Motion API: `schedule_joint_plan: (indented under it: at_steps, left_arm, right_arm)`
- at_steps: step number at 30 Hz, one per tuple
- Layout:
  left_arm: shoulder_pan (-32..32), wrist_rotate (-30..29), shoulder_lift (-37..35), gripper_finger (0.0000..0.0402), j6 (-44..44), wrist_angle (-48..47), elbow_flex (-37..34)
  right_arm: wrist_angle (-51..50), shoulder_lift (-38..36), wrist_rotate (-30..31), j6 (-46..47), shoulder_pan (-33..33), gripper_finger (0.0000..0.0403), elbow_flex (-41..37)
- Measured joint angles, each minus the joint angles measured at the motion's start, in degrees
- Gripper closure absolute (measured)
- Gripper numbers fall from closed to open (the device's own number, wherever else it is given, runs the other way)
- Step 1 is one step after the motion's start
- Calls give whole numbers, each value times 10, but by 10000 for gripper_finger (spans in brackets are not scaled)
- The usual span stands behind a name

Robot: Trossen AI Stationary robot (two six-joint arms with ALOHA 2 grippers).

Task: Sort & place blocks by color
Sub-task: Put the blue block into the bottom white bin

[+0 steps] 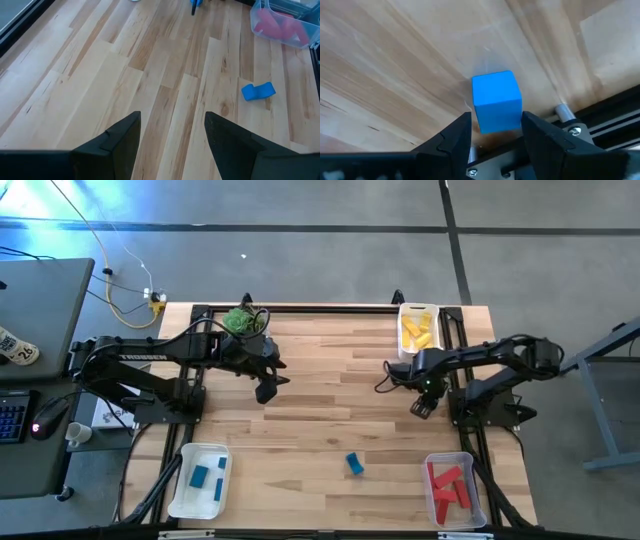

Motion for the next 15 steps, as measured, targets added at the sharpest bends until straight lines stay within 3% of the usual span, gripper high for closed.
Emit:
schedule_joint_plan:
  at_steps: [11,15]
  left_arm:
    - [0,-6,0,193,1,0,0]
    - [0,-13,0,193,1,0,0]
  right_arm:
    - [36,57,1,-3,0,242,0]
    - [36,73,1,1,0,259,0]
